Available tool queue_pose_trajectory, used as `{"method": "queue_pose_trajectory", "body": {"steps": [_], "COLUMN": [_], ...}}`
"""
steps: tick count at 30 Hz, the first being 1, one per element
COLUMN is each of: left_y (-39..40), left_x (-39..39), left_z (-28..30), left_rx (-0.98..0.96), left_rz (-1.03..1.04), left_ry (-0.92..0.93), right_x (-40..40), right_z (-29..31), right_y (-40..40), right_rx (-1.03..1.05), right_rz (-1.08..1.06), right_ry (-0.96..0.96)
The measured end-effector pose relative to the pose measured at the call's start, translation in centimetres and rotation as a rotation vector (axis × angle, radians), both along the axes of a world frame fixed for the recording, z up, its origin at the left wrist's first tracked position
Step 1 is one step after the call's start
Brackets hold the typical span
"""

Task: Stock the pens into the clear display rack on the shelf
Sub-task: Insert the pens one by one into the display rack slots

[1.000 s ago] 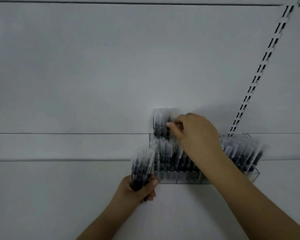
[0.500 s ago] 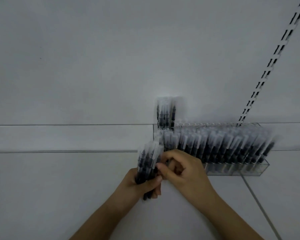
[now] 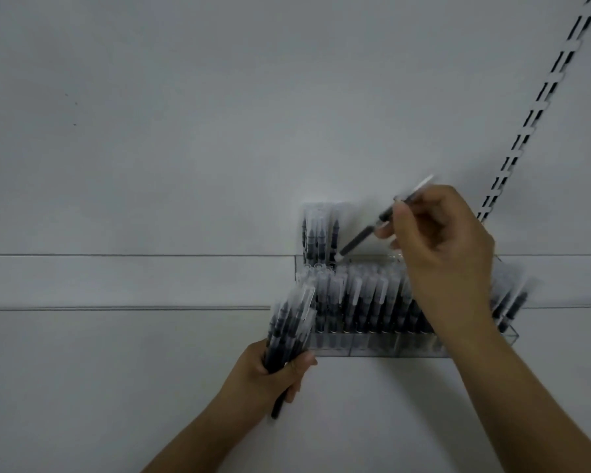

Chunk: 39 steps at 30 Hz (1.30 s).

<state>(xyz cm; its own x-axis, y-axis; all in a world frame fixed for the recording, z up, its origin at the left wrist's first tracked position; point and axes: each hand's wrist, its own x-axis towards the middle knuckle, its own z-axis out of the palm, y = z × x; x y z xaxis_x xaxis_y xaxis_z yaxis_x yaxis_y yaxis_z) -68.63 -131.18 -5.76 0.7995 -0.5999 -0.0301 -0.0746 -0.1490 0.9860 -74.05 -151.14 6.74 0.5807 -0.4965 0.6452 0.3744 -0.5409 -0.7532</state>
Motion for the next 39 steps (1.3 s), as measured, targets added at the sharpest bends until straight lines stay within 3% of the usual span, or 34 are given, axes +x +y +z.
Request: {"method": "queue_pose_trajectory", "body": {"steps": [5,12,16,18,22,27,32,39], "left_y": [0.0,0.1,0.3,0.4,0.6,0.5,0.7,0.6], "left_x": [0.1,0.6,0.6,0.6,0.6,0.3,0.5,0.3], "left_z": [0.2,0.2,0.2,0.2,0.4,0.6,0.4,0.8], "left_rx": [-0.038,-0.072,-0.091,-0.109,-0.141,-0.141,-0.159,-0.182], "left_rz": [0.042,0.051,0.011,-0.006,-0.012,-0.041,-0.069,-0.113], "left_ry": [0.0,0.051,0.055,0.053,0.065,0.062,0.091,0.035], "right_x": [3.1,4.6,4.6,3.7,0.4,0.1,0.2,-1.1], "right_z": [0.2,-0.7,-1.0,-1.4,-3.0,-8.3,-9.1,-6.0], "right_y": [-1.4,-1.2,-1.1,-1.1,1.8,5.3,5.8,5.3], "right_rx": [-0.242,-0.7,-0.768,-0.807,-0.69,-0.697,-0.451,-0.244], "right_rz": [0.004,-0.004,-0.068,-0.175,-0.294,-0.12,0.044,-0.012], "right_ry": [0.294,0.567,0.6,0.495,0.172,0.232,0.279,0.01]}}
